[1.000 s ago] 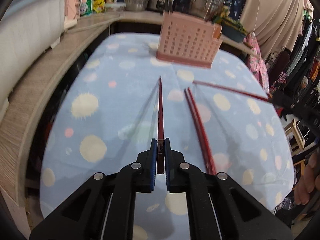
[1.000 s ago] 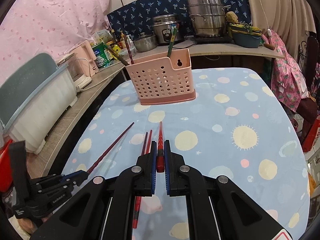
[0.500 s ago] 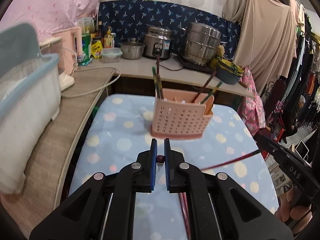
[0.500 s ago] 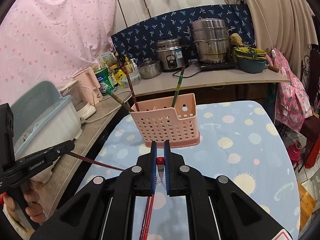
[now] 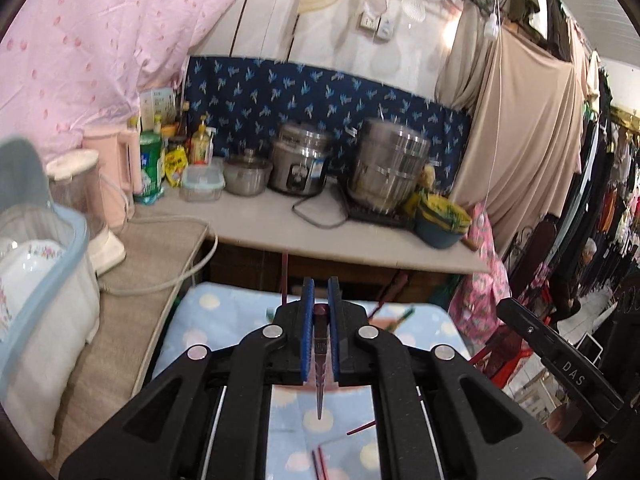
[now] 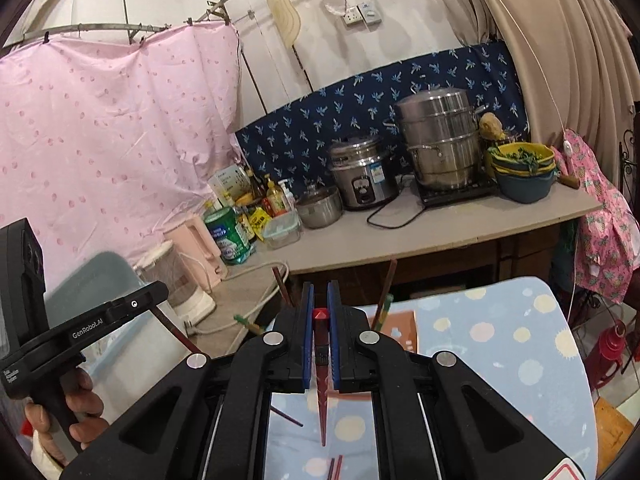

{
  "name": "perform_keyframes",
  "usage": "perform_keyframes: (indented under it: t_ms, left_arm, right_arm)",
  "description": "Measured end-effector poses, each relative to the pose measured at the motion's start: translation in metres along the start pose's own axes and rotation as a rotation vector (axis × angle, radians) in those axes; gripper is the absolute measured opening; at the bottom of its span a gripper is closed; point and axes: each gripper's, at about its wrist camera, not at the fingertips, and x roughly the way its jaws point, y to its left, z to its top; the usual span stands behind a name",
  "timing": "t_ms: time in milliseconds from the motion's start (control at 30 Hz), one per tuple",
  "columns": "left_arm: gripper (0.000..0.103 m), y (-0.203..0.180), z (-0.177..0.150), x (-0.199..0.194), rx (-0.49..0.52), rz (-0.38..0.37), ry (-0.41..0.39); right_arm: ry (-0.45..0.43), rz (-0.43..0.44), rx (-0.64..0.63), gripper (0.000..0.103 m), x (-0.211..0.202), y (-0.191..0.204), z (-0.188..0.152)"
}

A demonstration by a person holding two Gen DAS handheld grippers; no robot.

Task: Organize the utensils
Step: 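Carry both chopsticks over the pink basket and lower them in, then open both tools to drop the chopsticks into the basket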

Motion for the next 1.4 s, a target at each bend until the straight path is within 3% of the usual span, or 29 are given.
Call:
perform_keyframes:
  t_ms: [233, 400, 800, 1067, 1133, 1200, 1400]
  left_arm:
    - [0.007, -0.004, 0.046, 0.022, -0.016, 0.022, -0.095]
    - [0.007, -0.004, 0.055, 0.05, -0.007, 0.052, -0.104]
    - [0.007, 0.008, 0.031, 0.102, -0.009, 0.067, -0.018]
    - [0.009, 0.008, 0.021, 0.106, -0.004, 0.084, -0.011]
    - [0.015, 0.009, 0.02, 0.103, -0.005, 0.092, -0.011]
    - [0.03, 0.008, 0.017, 0.097, -0.003, 0.103, -0.02]
    - [0.033, 0.008, 0.006, 0.075, 0.006, 0.109, -0.025]
  right_arm:
    - [-0.099, -0.02, 0.003, 0.007, 0.021, -0.001, 0.061]
    - [-0.099, -0.044, 0.005, 0.007, 0.049, -0.009, 0.074]
    - [0.043, -0.09, -0.002, 0.007, 0.117, -0.028, 0.037]
    - [0.062, -0.091, -0.003, 0.011, 0.119, -0.029, 0.029]
    - [0.059, -0.088, -0.003, 0.011, 0.115, -0.029, 0.029]
    - [0.055, -0.085, -0.007, 0.012, 0.109, -0.027, 0.029]
    - [0.052, -0.059, -0.006, 0.015, 0.087, -0.022, 0.019]
